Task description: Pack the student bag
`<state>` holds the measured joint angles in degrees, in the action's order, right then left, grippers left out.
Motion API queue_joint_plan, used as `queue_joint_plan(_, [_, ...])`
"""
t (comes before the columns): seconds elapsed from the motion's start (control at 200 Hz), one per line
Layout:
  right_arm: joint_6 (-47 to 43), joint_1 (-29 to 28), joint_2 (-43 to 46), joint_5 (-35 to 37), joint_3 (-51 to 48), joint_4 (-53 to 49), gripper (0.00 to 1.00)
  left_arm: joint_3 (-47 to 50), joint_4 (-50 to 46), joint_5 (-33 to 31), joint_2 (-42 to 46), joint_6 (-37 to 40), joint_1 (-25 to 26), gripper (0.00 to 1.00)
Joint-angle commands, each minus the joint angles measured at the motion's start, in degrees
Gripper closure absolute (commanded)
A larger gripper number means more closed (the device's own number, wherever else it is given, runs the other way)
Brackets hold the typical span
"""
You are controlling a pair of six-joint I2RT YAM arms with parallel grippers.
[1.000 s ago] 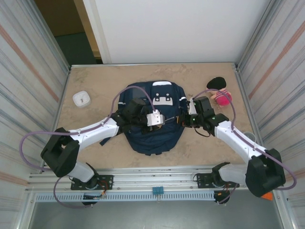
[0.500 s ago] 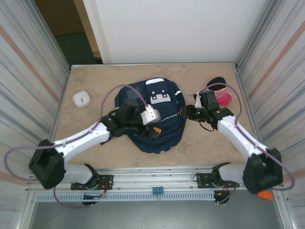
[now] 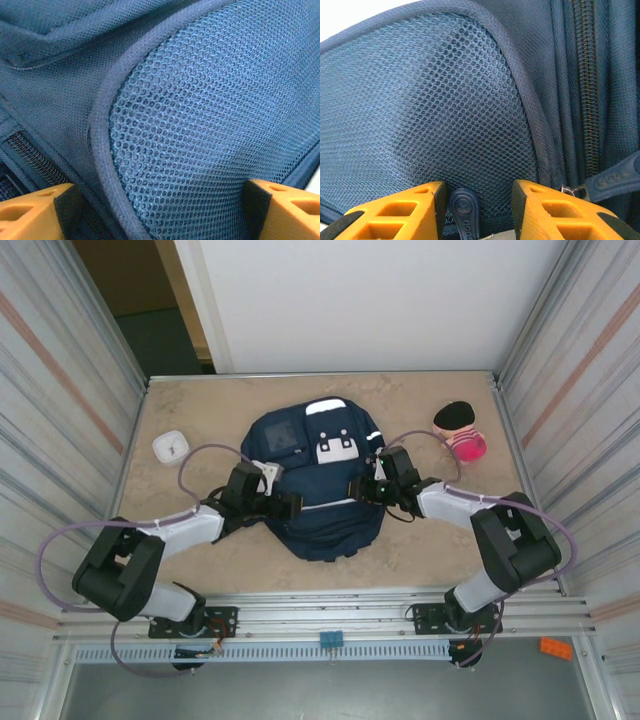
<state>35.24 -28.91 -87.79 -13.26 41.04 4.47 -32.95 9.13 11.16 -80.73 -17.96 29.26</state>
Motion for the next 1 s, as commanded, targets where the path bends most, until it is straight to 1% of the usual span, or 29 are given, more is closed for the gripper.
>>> queue_joint_plan(0.0, [3.8,-3.3,3.0,5.0,-4.1,1.1,0.56,-0.2,1.8,-4.6,1.1,-2.4,-0.1,0.1])
queue_joint_plan(0.035, [2.6,-3.2,5.7,6.9,-3.4,-1.2,0.53,-0.9,0.9,-7.4,2.9,-1.1,-0.1,0.08])
queue_joint_plan(0.06, [1.5,-2.9,7.6,8.4,-2.7,-3.3,0.48,-1.5,0.0,-9.5,4.1,0.1,-0.1,0.06])
queue_joint_plan(0.08, [0.3,-2.5,9.0,9.3,-2.2,-5.0,0.43,-1.8,-0.8,-11.4,5.2,1.1,-0.1,0.05])
queue_joint_plan(0.12, [-2.5,-1.1,11.8,11.2,-0.5,-8.2,0.28,-2.3,-2.3,-15.6,7.7,3.2,-0.1,0.02])
queue_joint_plan(0.145, [-4.4,0.2,13.3,11.9,0.3,-9.9,0.21,-2.4,-2.8,-18.2,9.4,4.3,-0.2,0.01])
queue_joint_plan(0.165, [-5.6,1.4,14.4,12.5,0.9,-11.1,0.11,-2.4,-3.2,-20.1,10.7,5.3,-0.3,0.01])
queue_joint_plan(0.175, [-6.3,2.0,14.9,12.8,1.3,-11.7,0.04,-2.3,-3.4,-21.0,11.4,5.8,-0.4,0.01])
queue_joint_plan(0.185, [-6.9,2.7,15.4,13.0,1.6,-12.1,0.0,-2.3,-3.6,-21.8,12.0,6.2,-0.5,0.02])
queue_joint_plan(0.326, [-15.8,14.7,20.6,15.6,1.5,-12.9,0.01,1.3,-3.5,-33.7,19.8,14.9,-1.3,0.01])
queue_joint_plan(0.411, [-20.8,22.9,21.1,13.7,-1.2,-8.8,0.01,6.0,-0.6,-38.5,23.8,18.7,-2.4,0.01])
queue_joint_plan(0.441, [-22.4,25.7,20.7,11.7,-2.6,-6.5,0.01,8.0,3.1,-38.6,24.4,19.3,-3.9,0.01])
queue_joint_plan(0.476, [-23.8,28.5,19.8,9.8,-4.0,-3.8,0.01,7.4,0.3,-36.7,25.3,18.0,-5.8,0.01])
queue_joint_plan(0.511, [-24.8,30.5,18.6,9.0,-5.6,-1.0,0.01,8.3,3.0,-34.0,25.3,19.8,-7.6,0.01])
queue_joint_plan(0.541, [-25.7,32.2,17.7,8.9,-7.1,1.5,0.01,8.9,4.5,-34.0,25.3,21.0,-8.1,0.01])
queue_joint_plan(0.636, [-26.9,35.2,13.3,8.7,-11.5,10.0,0.01,11.4,7.8,-34.3,25.1,24.1,-8.5,0.01])
queue_joint_plan(0.697, [-26.4,36.1,10.6,6.8,-13.4,16.1,0.01,12.8,4.4,-34.0,26.3,23.2,-8.6,0.01])
queue_joint_plan(0.727, [-26.9,36.2,10.1,5.5,-12.1,14.2,0.01,14.6,5.3,-33.9,27.1,23.2,-8.9,0.01])
queue_joint_plan(0.767, [-27.7,35.9,9.2,4.1,-13.0,18.1,0.01,18.6,10.5,-32.7,27.8,23.7,-9.9,0.01])
queue_joint_plan(0.792, [-27.6,35.8,8.7,3.6,-13.7,21.9,0.01,21.7,18.5,-31.3,27.7,24.7,-11.5,0.01])
queue_joint_plan(0.807, [-27.6,35.8,8.5,3.4,-14.1,23.4,0.01,22.8,21.3,-31.0,27.7,25.0,-12.4,0.01])
queue_joint_plan(0.837, [-27.6,35.5,7.5,3.3,-15.0,27.8,0.01,23.9,23.8,-28.0,27.9,25.5,-13.9,0.01])
queue_joint_plan(0.847, [-27.8,35.4,7.2,3.0,-15.2,29.1,0.01,24.5,26.1,-26.7,27.9,26.0,-14.8,0.01])
queue_joint_plan(0.887, [-29.4,34.8,6.1,4.0,-14.6,30.0,0.01,26.3,32.5,-21.4,27.5,25.7,-17.9,0.01])
queue_joint_plan(0.917, [-29.9,34.5,4.7,4.5,-15.1,33.0,0.01,27.6,36.9,-17.7,27.0,25.2,-20.3,0.01])
queue_joint_plan(0.952, [-30.0,34.5,2.7,4.0,-15.5,34.7,0.01,28.6,41.1,-15.4,25.3,25.1,-22.6,0.01])
queue_joint_plan(0.992, [-30.5,33.8,-0.1,4.9,-17.5,40.9,0.01,28.4,43.2,-14.2,22.1,24.7,-24.7,0.01])
